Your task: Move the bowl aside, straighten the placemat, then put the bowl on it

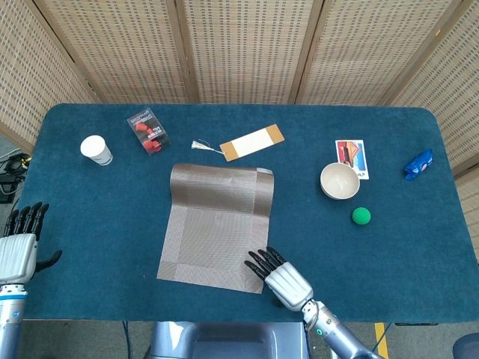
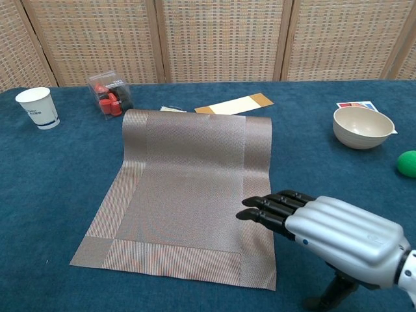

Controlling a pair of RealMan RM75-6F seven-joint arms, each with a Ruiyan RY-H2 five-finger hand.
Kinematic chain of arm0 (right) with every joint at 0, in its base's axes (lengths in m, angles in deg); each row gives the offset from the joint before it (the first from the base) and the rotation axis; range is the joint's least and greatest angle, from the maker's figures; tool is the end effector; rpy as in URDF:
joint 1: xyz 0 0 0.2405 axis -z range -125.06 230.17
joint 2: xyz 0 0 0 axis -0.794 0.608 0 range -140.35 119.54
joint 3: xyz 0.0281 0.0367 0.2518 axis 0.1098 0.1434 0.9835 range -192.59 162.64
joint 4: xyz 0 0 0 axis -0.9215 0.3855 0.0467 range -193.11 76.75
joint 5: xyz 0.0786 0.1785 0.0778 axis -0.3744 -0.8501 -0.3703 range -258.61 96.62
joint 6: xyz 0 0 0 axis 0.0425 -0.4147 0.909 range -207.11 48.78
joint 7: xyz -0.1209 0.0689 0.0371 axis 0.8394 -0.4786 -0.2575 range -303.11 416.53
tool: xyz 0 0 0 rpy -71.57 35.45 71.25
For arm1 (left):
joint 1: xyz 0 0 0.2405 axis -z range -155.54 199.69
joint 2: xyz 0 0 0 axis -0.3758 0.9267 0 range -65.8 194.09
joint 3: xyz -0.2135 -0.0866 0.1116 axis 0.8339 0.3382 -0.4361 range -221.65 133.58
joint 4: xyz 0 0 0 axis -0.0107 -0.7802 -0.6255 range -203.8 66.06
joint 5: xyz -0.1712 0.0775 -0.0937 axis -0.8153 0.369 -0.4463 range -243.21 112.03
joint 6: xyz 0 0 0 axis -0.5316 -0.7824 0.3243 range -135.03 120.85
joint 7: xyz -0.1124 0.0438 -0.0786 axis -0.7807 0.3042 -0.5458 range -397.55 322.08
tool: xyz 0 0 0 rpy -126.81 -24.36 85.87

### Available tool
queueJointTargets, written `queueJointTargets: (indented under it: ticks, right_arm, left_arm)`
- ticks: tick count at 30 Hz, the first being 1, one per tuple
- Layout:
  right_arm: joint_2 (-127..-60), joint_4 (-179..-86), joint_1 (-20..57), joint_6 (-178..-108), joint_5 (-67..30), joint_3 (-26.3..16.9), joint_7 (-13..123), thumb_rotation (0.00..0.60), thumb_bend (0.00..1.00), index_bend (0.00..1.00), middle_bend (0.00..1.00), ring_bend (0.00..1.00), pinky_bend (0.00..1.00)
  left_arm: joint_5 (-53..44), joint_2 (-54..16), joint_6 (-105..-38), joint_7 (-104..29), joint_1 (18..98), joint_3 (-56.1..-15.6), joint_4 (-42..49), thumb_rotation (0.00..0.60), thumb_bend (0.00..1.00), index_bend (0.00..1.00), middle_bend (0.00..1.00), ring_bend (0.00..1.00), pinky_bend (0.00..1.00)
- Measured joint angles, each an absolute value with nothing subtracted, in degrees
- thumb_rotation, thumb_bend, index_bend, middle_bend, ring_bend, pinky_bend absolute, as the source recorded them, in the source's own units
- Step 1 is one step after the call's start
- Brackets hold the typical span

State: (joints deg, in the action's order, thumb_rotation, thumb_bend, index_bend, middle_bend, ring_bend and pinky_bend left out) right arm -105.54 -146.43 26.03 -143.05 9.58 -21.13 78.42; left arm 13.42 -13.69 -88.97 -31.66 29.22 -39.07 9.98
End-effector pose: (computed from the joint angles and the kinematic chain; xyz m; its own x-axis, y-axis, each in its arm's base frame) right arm -0.1672 -0.1944 -0.0675 0.5131 -0.2928 0.8068 -0.7506 -0.6090 0.2563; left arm -0.3411 0.2025 0.1063 0.4684 0.0172 0.8834 0.8791 0.0909 -0.4679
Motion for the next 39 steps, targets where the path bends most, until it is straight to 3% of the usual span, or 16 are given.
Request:
queueJointTargets:
  ticks: [17, 20, 31, 39]
  right_arm:
    - [-109.74, -141.45, 26.32, -143.08, 9.34, -18.73, 77.29, 0.6, 0.0, 0.09, 0.0, 0.0, 0.01]
    - [-110.79, -140.51, 26.26, -143.08, 9.12, -18.12, 76.61, 0.6, 0.05, 0.1, 0.0, 0.0, 0.01]
    - [-114.42, -136.81, 25.92, -143.07, 9.57, -17.46, 72.78, 0.6, 0.41, 0.16, 0.0, 0.0, 0.04]
    - [-115.9, -135.83, 26.03, -145.81, 11.93, -17.47, 69.45, 0.6, 0.46, 0.19, 0.0, 0.0, 0.06]
  left_arm:
    - [13.12, -14.08, -88.23, -31.3, 29.4, -39.23, 9.63, 0.6, 0.21, 0.0, 0.0, 0.0, 0.0]
    - [13.12, -14.11, -88.37, -31.25, 29.39, -39.17, 9.64, 0.6, 0.21, 0.0, 0.0, 0.0, 0.0]
    - [12.47, -14.07, -87.69, -31.47, 29.49, -39.02, 9.48, 0.6, 0.21, 0.0, 0.0, 0.0, 0.0]
    - [12.26, -14.14, -87.38, -31.68, 29.58, -38.99, 9.33, 0.6, 0.21, 0.0, 0.0, 0.0, 0.0]
